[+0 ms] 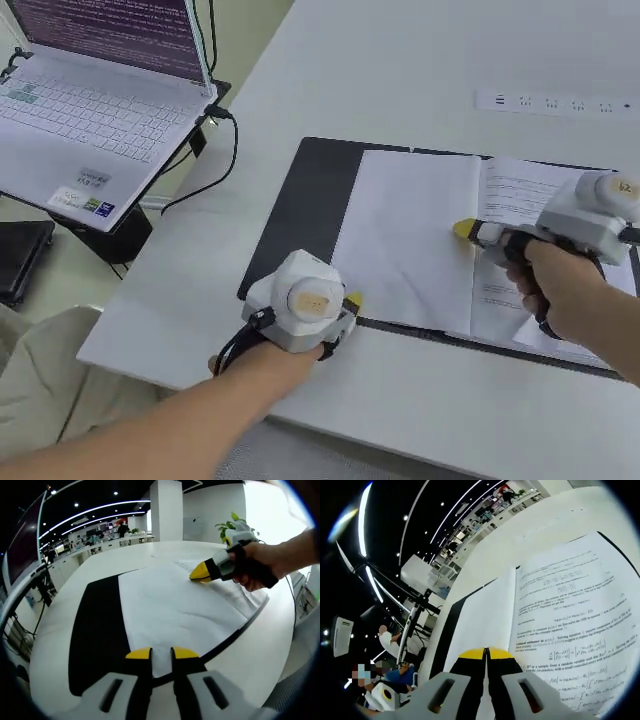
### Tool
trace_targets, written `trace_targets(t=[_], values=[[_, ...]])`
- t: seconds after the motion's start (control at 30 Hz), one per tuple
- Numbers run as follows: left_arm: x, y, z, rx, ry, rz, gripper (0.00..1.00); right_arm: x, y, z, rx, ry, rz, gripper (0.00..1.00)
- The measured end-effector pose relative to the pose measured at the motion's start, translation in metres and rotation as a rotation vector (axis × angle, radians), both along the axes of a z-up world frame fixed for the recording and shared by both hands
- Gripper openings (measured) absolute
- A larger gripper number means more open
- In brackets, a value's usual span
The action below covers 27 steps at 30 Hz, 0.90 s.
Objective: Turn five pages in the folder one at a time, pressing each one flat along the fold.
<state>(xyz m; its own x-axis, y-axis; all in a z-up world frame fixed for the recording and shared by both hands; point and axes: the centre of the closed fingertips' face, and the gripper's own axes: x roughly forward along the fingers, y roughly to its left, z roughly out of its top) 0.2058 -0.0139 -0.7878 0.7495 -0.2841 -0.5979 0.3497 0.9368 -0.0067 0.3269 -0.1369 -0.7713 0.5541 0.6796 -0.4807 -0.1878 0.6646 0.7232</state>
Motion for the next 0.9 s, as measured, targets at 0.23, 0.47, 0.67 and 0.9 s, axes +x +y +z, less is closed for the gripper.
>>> trace_targets(t=[0.23,0.47,0.67,0.9], values=[[0.001,0.000,0.001,-0.019,-0.009,0.022,0.13,0.032,-0.010,-0.003,0.098,0.035,-0.092,0.00],[0.001,0.001,0.000,-0.029,-0.011,0.034,0.13,0.055,-0.013,-0.006,0.128,0.025,-0.132,0.00],[0.002,0.002,-0.002,-0.039,-0.016,0.054,0.13,0.076,-0.012,-0.007,0.106,-0.013,-0.141,0.00],[0.003,0.004,-0.002,-0.049,-0.017,0.067,0.11,0.111,-0.011,-0.008,0.051,-0.063,-0.146,0.00]])
